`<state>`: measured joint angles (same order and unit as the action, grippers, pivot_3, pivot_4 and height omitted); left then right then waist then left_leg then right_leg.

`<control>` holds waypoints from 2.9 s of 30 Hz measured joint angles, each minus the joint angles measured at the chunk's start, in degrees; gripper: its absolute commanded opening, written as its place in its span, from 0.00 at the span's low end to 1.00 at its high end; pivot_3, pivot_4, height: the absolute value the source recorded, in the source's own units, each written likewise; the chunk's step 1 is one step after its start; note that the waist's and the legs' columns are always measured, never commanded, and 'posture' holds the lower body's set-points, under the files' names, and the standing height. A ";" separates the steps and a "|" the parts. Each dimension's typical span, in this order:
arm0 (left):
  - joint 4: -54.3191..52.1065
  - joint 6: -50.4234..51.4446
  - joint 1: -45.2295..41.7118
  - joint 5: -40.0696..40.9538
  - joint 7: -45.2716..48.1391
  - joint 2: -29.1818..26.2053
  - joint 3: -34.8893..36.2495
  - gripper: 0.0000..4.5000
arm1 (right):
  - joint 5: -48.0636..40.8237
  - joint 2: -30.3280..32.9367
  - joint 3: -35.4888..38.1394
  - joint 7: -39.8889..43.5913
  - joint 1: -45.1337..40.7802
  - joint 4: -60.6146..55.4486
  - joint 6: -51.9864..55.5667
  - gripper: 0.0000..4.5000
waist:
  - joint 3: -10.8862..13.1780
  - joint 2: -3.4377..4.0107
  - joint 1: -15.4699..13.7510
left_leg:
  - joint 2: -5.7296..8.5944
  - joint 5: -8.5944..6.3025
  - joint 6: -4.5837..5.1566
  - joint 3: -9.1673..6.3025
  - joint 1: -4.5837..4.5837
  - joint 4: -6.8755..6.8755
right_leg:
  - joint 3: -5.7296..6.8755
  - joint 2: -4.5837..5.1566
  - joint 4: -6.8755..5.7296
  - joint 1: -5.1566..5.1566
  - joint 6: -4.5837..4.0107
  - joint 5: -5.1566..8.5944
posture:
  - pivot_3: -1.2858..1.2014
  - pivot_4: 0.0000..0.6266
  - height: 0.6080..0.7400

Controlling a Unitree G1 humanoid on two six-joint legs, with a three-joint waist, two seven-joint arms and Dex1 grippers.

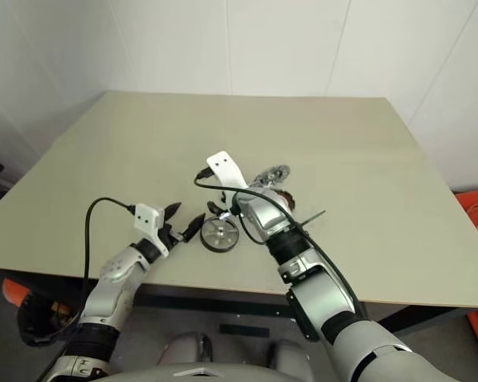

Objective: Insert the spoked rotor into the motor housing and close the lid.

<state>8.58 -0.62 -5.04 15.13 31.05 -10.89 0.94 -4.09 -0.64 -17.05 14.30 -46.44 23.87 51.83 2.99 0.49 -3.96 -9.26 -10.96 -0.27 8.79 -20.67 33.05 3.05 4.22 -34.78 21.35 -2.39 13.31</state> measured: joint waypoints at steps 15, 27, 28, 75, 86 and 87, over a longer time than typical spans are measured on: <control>-0.06 -0.60 -0.44 3.37 3.12 0.24 1.36 1.00 | 1.85 -1.48 2.52 -0.64 -0.82 7.84 -4.72 1.00 | 0.01 0.01 0.01 | -0.01 0.00 0.00 0.01 0.00 0.00 | 0.00 0.00 -0.03 0.02 -0.02 0.00 | 0.52 0.00 1.00; -1.71 1.32 -0.96 3.71 2.19 0.23 1.27 1.00 | 3.12 -2.95 4.59 -0.91 -2.85 12.95 -7.83 1.00 | 0.01 0.02 0.05 | -0.01 0.00 -0.01 0.02 0.00 0.00 | 0.00 0.00 -0.05 0.04 -0.05 0.00 | 0.52 0.00 1.00; -1.70 1.31 -0.96 3.71 2.21 0.21 1.28 1.00 | 3.31 -3.09 4.64 -0.92 -3.04 13.45 -8.10 1.00 | 0.01 0.02 0.05 | -0.01 0.00 -0.01 0.02 0.01 0.00 | 0.00 0.00 -0.06 0.03 -0.05 0.00 | 0.52 0.00 1.00; -3.19 3.74 -0.37 3.96 3.08 -0.58 2.27 1.00 | -21.94 16.23 15.16 21.39 10.09 -44.05 19.78 0.12 | 0.04 -0.02 -1.56 | -0.02 0.01 -0.02 0.00 -0.03 -0.01 | 0.02 -0.02 0.03 -0.02 0.00 0.01 | 0.52 0.00 1.00; -3.27 4.36 -1.07 4.00 3.28 -0.59 2.32 1.00 | -21.97 32.72 18.40 17.90 27.09 -52.32 19.64 0.12 | 0.06 -0.01 -1.52 | -0.07 0.01 -0.01 0.05 0.54 -0.02 | 0.00 -0.02 -0.01 -0.37 0.39 0.27 | 0.52 0.00 1.00; -3.26 4.37 -1.08 4.00 3.36 -0.60 2.34 1.00 | -20.41 32.65 18.09 16.08 27.26 -51.64 18.03 0.12 | 0.06 -0.01 -1.53 | -0.07 0.01 -0.01 0.05 0.55 -0.02 | 0.00 -0.02 0.00 -0.38 0.39 0.27 | 0.52 0.00 1.00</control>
<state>5.32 3.75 -6.12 19.13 34.42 -11.49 3.27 -24.50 32.01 1.04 30.38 -19.18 -27.77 69.86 3.06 0.48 -5.49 -9.33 -10.95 -0.28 8.84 -20.13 33.04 3.05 4.20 -34.79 20.97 -2.00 13.58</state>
